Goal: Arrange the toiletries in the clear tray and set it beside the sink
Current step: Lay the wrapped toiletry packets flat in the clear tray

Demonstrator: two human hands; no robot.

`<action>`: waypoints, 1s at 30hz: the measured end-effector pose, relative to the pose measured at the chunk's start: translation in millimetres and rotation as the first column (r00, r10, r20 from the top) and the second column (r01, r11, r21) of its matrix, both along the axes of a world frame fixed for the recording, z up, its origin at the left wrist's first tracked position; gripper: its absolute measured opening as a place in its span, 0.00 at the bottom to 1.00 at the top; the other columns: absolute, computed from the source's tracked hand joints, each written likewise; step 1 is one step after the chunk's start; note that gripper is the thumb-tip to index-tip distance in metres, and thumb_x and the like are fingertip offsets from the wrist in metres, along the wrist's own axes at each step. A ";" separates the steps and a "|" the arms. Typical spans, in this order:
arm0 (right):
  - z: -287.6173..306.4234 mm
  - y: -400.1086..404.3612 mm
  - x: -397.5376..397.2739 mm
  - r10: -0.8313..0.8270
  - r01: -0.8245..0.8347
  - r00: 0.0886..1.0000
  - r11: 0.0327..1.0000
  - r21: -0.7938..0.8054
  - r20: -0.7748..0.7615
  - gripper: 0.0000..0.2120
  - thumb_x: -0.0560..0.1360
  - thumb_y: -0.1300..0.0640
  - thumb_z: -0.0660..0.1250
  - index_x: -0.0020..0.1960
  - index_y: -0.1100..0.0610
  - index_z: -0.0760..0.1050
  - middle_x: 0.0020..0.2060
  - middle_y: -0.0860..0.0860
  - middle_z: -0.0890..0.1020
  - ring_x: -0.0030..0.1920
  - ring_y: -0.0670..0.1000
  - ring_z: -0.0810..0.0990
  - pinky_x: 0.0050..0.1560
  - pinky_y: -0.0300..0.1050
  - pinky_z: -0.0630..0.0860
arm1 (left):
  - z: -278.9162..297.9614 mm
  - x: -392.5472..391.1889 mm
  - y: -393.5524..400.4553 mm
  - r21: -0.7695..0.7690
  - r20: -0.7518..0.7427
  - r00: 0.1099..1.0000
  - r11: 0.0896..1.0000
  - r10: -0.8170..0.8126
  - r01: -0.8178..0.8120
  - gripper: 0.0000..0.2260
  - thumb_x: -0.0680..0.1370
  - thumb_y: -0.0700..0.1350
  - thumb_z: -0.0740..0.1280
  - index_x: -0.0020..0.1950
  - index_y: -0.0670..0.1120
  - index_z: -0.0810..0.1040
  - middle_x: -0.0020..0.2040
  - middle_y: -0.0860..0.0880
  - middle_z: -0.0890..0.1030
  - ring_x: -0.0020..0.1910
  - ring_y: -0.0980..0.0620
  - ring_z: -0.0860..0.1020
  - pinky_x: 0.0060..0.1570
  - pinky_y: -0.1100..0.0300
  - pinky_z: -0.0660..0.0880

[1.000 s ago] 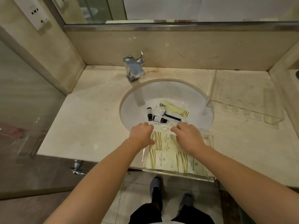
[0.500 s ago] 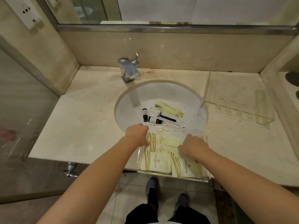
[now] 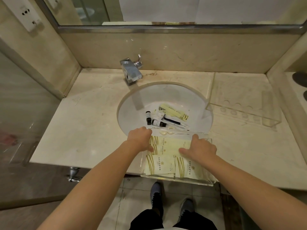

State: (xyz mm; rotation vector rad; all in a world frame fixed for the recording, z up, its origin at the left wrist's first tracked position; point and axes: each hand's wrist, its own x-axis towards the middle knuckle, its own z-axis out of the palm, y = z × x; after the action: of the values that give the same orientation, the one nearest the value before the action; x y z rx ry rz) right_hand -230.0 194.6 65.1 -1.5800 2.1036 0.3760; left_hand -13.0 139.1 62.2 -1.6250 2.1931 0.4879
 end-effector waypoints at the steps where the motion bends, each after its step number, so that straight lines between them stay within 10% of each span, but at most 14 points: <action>1: 0.4 0.0 -0.6 0.041 -0.040 0.999 0.999 0.032 -0.027 0.38 0.67 0.27 0.63 0.65 0.54 0.65 0.51 0.51 0.79 0.52 0.54 0.78 0.44 0.47 0.70 | -1.3 -0.4 0.6 -0.015 0.005 1.000 1.000 -0.001 0.001 0.23 0.67 0.61 0.75 0.50 0.48 0.72 0.50 0.49 0.76 0.48 0.48 0.76 0.46 0.54 0.75; 5: 3.4 -2.6 -0.6 0.289 -0.283 0.952 0.957 0.065 -0.105 0.36 0.63 0.22 0.60 0.53 0.53 0.72 0.43 0.49 0.78 0.44 0.51 0.77 0.48 0.49 0.71 | -2.2 -2.6 0.0 -0.037 0.025 1.000 0.999 0.000 0.001 0.24 0.68 0.61 0.73 0.55 0.47 0.74 0.51 0.49 0.77 0.50 0.48 0.77 0.47 0.54 0.75; 11: 4.1 -5.1 -0.6 0.528 -0.545 0.819 0.838 0.019 0.224 0.17 0.71 0.37 0.67 0.46 0.50 0.71 0.42 0.47 0.79 0.44 0.50 0.77 0.43 0.47 0.73 | 5.3 -8.7 2.2 -0.039 0.107 0.992 0.997 -0.061 0.065 0.26 0.67 0.66 0.71 0.51 0.47 0.73 0.44 0.50 0.75 0.43 0.50 0.75 0.41 0.56 0.71; 19: -8.1 1.5 20.0 0.484 -0.506 0.806 0.862 -0.026 0.340 0.25 0.71 0.44 0.69 0.66 0.47 0.67 0.53 0.49 0.79 0.50 0.51 0.75 0.48 0.48 0.73 | 7.8 -5.0 4.5 -0.019 0.140 0.977 0.986 -0.160 0.165 0.26 0.66 0.68 0.70 0.48 0.49 0.70 0.44 0.51 0.76 0.43 0.51 0.76 0.40 0.57 0.71; 25: -12.0 0.1 26.8 0.449 -0.460 0.829 0.886 -0.051 0.334 0.12 0.68 0.46 0.71 0.46 0.51 0.75 0.44 0.47 0.80 0.45 0.50 0.77 0.45 0.48 0.77 | 7.1 -0.2 5.5 -0.008 0.125 0.976 0.984 -0.176 0.179 0.27 0.65 0.70 0.70 0.48 0.49 0.70 0.44 0.51 0.77 0.43 0.51 0.77 0.40 0.56 0.74; 30: -10.4 2.9 25.7 0.493 -0.493 0.821 0.867 -0.079 0.286 0.21 0.64 0.40 0.74 0.49 0.51 0.72 0.46 0.47 0.77 0.46 0.50 0.75 0.43 0.46 0.73 | 9.2 1.6 5.3 0.003 0.117 0.970 0.976 -0.215 0.217 0.28 0.65 0.70 0.70 0.48 0.48 0.70 0.43 0.52 0.76 0.42 0.52 0.75 0.40 0.57 0.72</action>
State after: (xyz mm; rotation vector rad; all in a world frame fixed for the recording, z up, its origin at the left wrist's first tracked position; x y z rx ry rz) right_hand -204.3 197.5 54.7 -2.0363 1.4500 0.2791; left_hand -11.4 144.4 71.4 -1.3608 2.2526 0.3122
